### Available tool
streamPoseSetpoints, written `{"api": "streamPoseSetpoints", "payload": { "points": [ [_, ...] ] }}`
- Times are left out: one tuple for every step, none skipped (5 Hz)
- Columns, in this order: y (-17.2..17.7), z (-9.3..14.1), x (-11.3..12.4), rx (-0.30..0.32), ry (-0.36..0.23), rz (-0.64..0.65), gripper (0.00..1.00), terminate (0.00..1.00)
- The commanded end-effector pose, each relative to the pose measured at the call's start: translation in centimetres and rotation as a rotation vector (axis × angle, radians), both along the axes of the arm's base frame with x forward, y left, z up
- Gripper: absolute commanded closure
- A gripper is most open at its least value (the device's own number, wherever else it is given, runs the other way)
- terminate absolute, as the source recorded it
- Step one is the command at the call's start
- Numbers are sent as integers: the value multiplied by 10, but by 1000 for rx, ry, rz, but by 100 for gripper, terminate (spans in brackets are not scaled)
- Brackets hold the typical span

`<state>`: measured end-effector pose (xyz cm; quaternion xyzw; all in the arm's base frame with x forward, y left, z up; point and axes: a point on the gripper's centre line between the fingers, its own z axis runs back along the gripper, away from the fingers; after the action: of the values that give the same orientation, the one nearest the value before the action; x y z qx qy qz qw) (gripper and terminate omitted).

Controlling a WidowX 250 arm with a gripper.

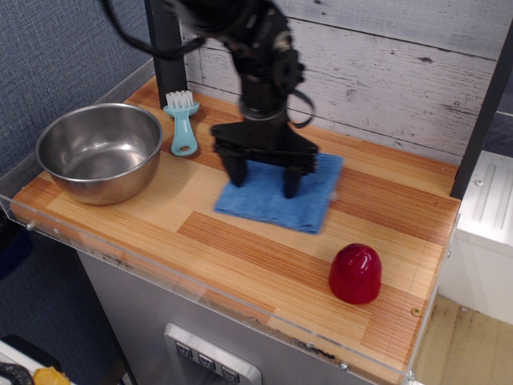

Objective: Move the blue cloth to the bottom middle of the table.

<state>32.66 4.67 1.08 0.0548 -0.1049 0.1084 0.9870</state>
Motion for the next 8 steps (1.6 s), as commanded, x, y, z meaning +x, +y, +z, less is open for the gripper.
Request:
{"api": "streamPoseSetpoints", "payload": {
  "points": [
    [17, 8, -41, 47, 6, -40, 0, 0],
    [15, 11, -59, 55, 13, -71, 0, 0],
    [13, 9, -79, 47, 35, -89, 0, 0],
    [14, 11, -92, 42, 49, -92, 0, 0],
    [16, 21, -91, 23, 50, -67, 0, 0],
    [20, 41, -78, -24, -9, -8, 0, 0],
    [24, 67, -66, -54, -87, 43, 0, 0],
    [29, 96, -56, -75, -144, 84, 0, 0]
  ]
}}
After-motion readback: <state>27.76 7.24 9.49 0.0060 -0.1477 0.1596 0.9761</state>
